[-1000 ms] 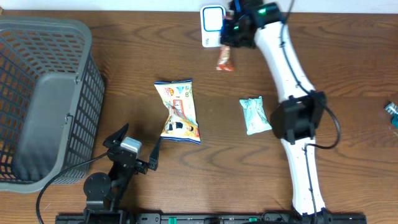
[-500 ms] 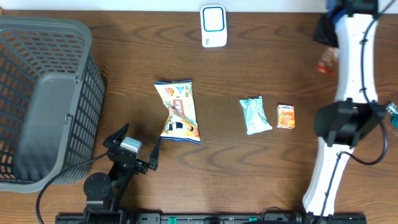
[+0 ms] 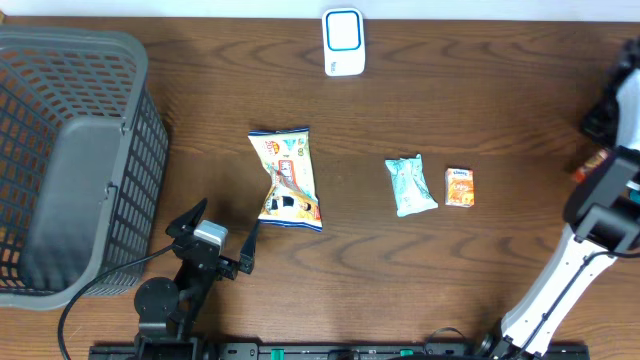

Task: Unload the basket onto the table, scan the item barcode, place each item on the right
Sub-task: 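Carry the red bar to the far right and release it, then reach the right gripper to the pale green wipe pack and grasp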

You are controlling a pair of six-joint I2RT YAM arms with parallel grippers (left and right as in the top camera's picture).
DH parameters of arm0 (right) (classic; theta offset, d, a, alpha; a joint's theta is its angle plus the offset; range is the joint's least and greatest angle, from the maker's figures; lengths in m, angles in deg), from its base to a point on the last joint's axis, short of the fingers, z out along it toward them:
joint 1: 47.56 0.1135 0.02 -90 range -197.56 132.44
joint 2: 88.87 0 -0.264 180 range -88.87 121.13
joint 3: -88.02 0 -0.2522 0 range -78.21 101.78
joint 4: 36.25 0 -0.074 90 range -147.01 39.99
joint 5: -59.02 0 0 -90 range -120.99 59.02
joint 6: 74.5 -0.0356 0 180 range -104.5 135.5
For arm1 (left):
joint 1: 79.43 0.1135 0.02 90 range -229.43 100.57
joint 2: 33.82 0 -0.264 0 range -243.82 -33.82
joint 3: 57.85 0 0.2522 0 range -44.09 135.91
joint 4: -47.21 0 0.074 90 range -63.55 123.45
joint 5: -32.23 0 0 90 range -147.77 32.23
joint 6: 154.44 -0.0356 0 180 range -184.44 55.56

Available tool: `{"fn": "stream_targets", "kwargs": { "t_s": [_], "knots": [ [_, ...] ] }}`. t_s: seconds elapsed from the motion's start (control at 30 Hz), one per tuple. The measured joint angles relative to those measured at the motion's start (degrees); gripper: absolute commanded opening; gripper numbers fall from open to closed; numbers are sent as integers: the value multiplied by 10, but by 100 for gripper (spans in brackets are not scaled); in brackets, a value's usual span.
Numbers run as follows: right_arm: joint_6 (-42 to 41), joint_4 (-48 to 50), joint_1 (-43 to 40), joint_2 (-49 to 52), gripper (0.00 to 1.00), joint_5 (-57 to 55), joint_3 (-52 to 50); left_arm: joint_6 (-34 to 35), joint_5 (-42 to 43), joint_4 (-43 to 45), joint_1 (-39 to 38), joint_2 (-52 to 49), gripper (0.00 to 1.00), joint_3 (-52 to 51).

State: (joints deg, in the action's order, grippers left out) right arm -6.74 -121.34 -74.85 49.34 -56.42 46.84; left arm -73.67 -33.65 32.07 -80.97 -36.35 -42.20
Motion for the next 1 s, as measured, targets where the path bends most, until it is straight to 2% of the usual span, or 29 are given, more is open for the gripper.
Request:
{"fn": "stream_targets", "kwargs": {
  "t_s": [0.1,0.2,0.33,0.47,0.63,0.83,1.0],
  "knots": [
    [-6,-7,-28,0,58,9,0,0,0,0,0,0,98,0],
    [-9,-30,-43,0,80,34,4,0,0,0,0,0,98,0],
    [-25,-65,-41,-4,93,68,32,0,0,0,0,0,98,0],
    [-46,-86,-25,-44,98,107,55,0,0,0,0,0,98,0],
    [-60,-99,18,-169,99,159,65,0,0,0,0,0,98,0],
    [-63,-115,130,-311,99,197,86,0,0,0,0,0,98,0],
    [-63,-131,243,-331,99,210,88,0,0,0,0,0,98,0]
  ]
}}
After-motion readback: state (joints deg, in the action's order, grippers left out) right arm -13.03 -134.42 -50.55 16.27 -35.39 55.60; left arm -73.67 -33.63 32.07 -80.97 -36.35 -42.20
